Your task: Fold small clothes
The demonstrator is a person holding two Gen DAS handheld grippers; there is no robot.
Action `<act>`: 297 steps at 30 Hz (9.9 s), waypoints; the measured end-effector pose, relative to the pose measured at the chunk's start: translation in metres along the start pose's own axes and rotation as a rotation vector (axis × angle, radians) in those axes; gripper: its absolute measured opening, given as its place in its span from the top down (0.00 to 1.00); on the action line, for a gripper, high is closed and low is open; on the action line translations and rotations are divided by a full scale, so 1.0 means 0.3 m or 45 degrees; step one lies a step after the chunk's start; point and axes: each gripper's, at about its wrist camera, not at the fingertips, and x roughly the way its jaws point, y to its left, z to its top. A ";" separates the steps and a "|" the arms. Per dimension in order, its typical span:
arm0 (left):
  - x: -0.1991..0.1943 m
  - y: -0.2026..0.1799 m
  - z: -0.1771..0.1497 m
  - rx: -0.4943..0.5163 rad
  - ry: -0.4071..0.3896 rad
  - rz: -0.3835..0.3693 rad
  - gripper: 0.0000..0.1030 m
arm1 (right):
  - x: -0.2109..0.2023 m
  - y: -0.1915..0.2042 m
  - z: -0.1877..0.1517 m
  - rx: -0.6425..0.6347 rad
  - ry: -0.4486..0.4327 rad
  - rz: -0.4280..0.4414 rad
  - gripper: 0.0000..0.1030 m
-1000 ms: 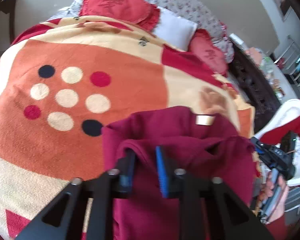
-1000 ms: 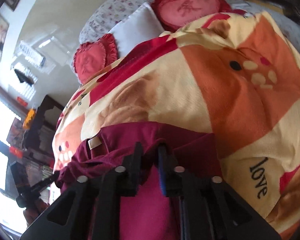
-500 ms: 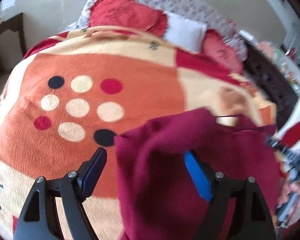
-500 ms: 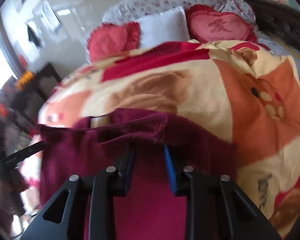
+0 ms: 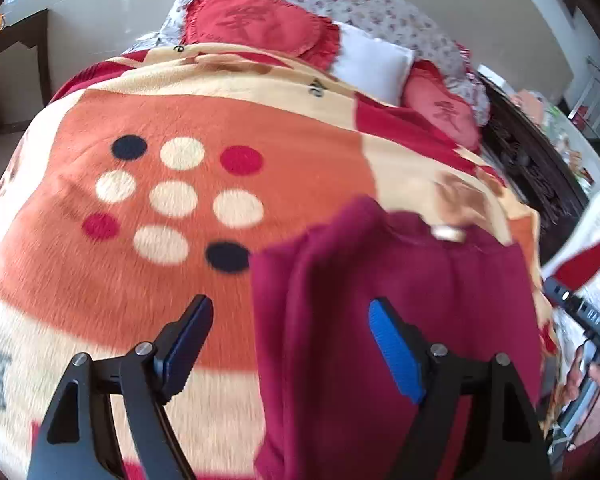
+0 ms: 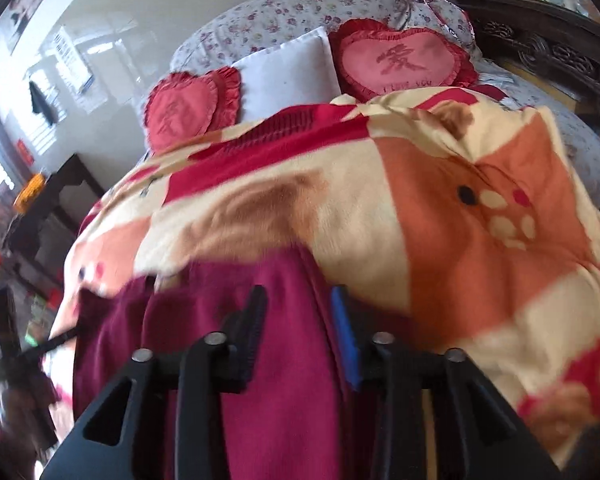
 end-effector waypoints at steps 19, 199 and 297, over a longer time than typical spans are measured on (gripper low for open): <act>-0.016 -0.021 -0.302 0.011 0.135 0.066 0.18 | -0.063 -0.064 -0.289 0.011 0.198 -0.142 1.00; -0.092 -0.728 -0.308 0.487 0.121 -0.314 0.23 | -0.004 -0.102 -0.192 0.465 0.314 0.307 0.56; 0.071 -0.674 -0.240 0.330 0.114 -0.030 0.13 | -0.134 -0.050 -0.369 0.015 0.179 -0.074 1.00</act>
